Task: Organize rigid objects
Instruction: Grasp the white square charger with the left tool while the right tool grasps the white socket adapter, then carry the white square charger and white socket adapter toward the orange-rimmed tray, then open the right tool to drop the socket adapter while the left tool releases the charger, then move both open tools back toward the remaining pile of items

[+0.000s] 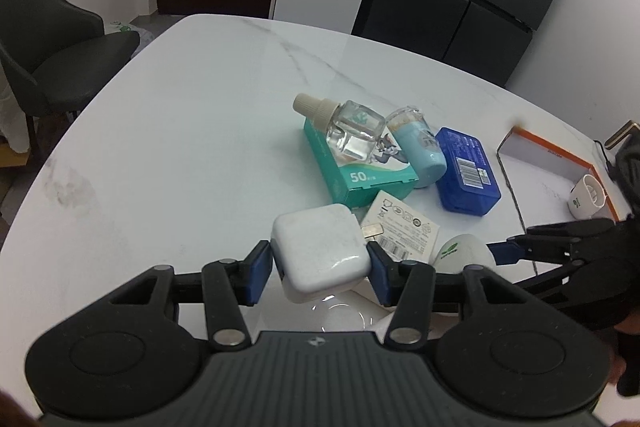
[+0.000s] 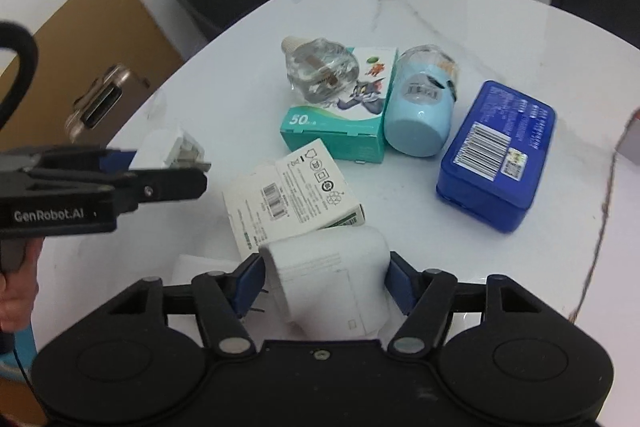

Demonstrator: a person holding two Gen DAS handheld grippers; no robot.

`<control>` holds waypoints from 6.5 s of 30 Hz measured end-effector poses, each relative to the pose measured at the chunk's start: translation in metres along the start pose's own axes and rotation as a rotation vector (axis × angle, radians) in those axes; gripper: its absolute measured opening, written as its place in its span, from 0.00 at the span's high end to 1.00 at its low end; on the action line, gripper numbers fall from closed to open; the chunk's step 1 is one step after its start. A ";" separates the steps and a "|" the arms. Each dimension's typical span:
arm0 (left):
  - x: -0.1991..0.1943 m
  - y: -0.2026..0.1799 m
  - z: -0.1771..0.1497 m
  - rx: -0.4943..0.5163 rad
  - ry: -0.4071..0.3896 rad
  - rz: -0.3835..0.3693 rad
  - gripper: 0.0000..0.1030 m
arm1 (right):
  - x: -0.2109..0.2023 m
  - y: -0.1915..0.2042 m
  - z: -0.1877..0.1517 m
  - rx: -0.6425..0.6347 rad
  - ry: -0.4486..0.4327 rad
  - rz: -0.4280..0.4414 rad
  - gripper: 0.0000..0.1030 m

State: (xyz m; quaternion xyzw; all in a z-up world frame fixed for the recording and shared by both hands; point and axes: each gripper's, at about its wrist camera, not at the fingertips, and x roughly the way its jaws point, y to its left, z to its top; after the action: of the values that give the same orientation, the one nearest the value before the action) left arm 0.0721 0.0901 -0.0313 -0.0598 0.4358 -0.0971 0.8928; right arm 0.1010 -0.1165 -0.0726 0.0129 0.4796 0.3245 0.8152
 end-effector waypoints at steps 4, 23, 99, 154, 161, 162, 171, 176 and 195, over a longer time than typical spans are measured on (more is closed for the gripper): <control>-0.006 -0.010 -0.001 0.004 -0.014 0.002 0.50 | -0.022 0.008 -0.005 0.035 -0.071 -0.015 0.37; -0.049 -0.091 -0.007 0.068 -0.095 -0.031 0.50 | -0.134 0.012 -0.045 0.099 -0.263 -0.155 0.40; -0.055 -0.258 -0.028 0.264 -0.091 -0.138 0.50 | -0.252 -0.069 -0.141 0.376 -0.279 -0.604 0.40; 0.025 -0.286 0.009 0.273 -0.011 -0.144 0.50 | -0.210 -0.149 -0.095 0.385 -0.189 -0.577 0.40; 0.038 -0.292 0.014 0.277 0.003 -0.143 0.50 | -0.201 -0.165 -0.086 0.389 -0.169 -0.577 0.40; 0.040 -0.292 0.015 0.276 0.005 -0.143 0.50 | -0.200 -0.167 -0.085 0.391 -0.168 -0.576 0.40; 0.053 -0.295 0.019 0.272 0.023 -0.139 0.50 | -0.196 -0.177 -0.072 0.366 -0.163 -0.588 0.40; 0.059 -0.300 0.019 0.282 0.030 -0.143 0.50 | -0.210 -0.178 -0.073 0.370 -0.205 -0.585 0.39; 0.047 -0.311 0.019 0.284 0.041 -0.178 0.26 | -0.248 -0.159 -0.104 0.422 -0.267 -0.613 0.34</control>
State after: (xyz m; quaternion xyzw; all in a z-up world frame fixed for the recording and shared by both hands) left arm 0.0773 -0.2231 0.0036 0.0305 0.4285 -0.2378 0.8711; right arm 0.0190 -0.4064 0.0104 0.0785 0.4070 -0.0441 0.9090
